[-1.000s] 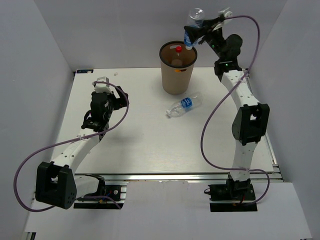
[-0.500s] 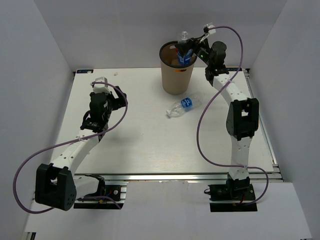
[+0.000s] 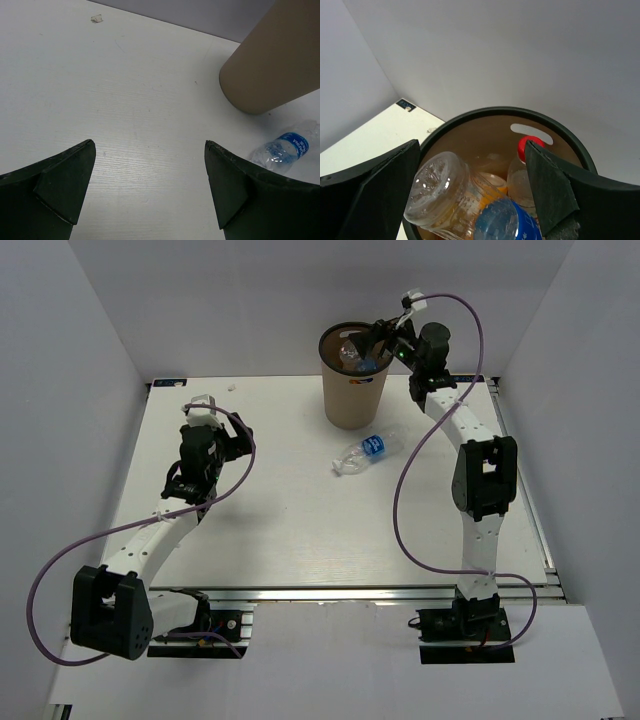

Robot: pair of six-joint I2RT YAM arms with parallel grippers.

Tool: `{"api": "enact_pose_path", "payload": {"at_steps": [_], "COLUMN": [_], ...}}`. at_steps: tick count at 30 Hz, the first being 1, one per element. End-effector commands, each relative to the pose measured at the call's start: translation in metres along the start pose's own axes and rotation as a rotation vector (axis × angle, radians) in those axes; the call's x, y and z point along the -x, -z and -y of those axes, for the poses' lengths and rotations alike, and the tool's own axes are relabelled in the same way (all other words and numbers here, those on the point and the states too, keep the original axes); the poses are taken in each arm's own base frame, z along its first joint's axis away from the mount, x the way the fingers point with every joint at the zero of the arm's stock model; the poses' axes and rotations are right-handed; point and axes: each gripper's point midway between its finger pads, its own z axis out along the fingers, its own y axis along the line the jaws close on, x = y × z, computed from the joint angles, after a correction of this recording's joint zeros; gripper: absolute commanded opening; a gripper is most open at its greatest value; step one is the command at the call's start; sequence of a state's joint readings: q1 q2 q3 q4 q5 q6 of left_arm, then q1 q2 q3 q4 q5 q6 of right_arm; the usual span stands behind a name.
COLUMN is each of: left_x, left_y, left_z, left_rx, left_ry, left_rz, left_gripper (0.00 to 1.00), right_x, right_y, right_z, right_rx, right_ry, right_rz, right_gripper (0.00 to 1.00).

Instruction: Put the plastic bottles in the bin

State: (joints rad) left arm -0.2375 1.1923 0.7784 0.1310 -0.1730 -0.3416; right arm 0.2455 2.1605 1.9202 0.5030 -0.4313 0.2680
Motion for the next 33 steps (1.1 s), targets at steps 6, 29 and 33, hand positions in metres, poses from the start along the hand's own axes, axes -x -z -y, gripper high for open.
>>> {"api": "enact_pose_path", "payload": {"at_steps": [6,29,33], "left_x": [0.011,-0.001,-0.007], "left_y": [0.002,-0.006,-0.013], "left_z": [0.002,0.015,0.013], "left_rx": [-0.007,-0.065,-0.052], "left_ry": [0.010,0.037,0.046], "left_rz": [0.020,-0.042,-0.062], "left_gripper": [0.98,0.98,0.98], "right_x": [0.070,-0.065,-0.109], "right_y": [0.029,0.218,0.208], "right_z": [-0.028,-0.012,-0.014], "right_rx": [-0.018,-0.738,-0.738], "right_ry": [0.134,-0.497,-0.639], "right_rz": [0.034,-0.259,-0.348], "right_gripper": [0.89,0.89,0.89]}}
